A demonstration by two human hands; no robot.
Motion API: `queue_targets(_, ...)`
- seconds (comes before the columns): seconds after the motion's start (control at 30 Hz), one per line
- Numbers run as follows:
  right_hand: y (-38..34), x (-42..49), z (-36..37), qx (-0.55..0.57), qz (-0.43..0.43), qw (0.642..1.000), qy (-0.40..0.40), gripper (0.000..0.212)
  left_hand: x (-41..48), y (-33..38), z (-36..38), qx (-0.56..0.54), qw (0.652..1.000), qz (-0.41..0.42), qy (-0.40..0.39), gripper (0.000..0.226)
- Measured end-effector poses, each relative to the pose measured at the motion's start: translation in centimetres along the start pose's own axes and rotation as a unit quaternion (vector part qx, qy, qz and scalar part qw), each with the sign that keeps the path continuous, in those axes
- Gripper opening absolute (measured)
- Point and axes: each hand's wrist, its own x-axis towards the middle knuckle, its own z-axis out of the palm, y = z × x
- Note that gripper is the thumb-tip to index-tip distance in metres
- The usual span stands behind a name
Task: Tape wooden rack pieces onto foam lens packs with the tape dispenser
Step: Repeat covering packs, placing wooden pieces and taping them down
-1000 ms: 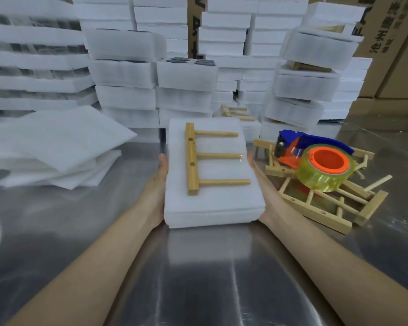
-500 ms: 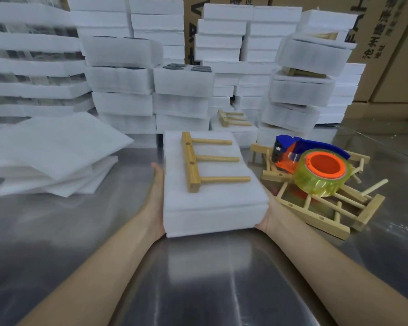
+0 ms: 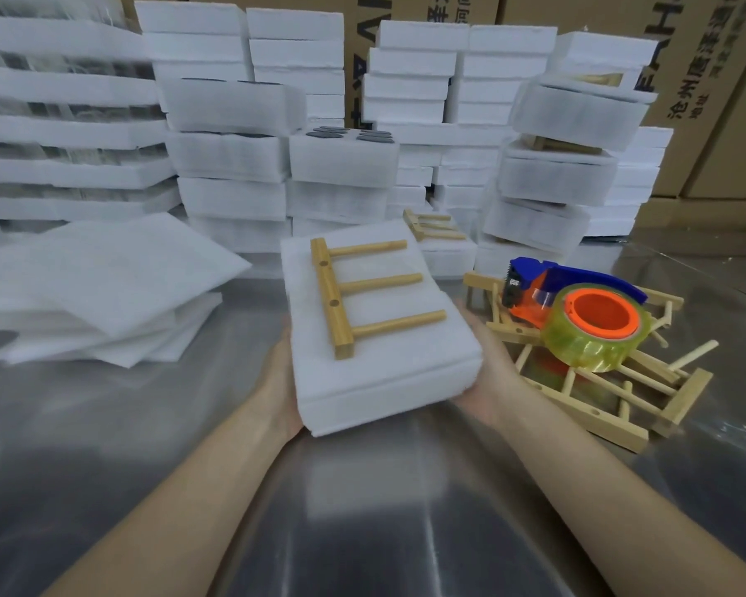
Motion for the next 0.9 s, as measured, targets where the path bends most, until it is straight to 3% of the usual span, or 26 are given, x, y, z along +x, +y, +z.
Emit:
queue_targets(0.1,-0.5,0.1,-0.1,-0.096,-0.026,0.994,-0.051,0.047,0.5,0.0,-0.2,-0.021,0.998,0.036,-0.052,0.027)
queue_targets(0.27,-2.4,-0.8,-1.7,-0.107,0.123,0.972,-0.172,0.05,0.3,0.4,-0.1,-0.05,0.997,0.046,-0.026,0.046)
queue_targets(0.37,-2.9,-0.7,-2.3,-0.089,0.094,0.979,-0.154,0.06,0.1,0.3,0.3,-0.058,0.997,0.012,-0.056,0.061)
queue_targets(0.53,-2.8,-0.3,-2.4,-0.019,0.037,0.99,-0.137,0.059,0.2,0.2,0.6,-0.045,0.989,0.008,-0.137,0.069)
queue_targets(0.7,-3.4,0.5,-4.1,-0.037,-0.028,0.994,-0.104,0.053,0.0,1.1,0.5,-0.106,0.977,0.022,-0.184,0.088)
queue_targets(0.8,-3.7,0.4,-4.3,-0.021,-0.047,0.995,-0.085,0.05,0.0,2.3,-0.4,-0.125,0.97,0.063,-0.197,0.082)
queue_targets(0.9,-3.9,0.7,-3.9,0.043,-0.052,0.997,-0.039,0.06,0.2,2.9,-1.1,-0.095,0.976,0.041,-0.19,0.064)
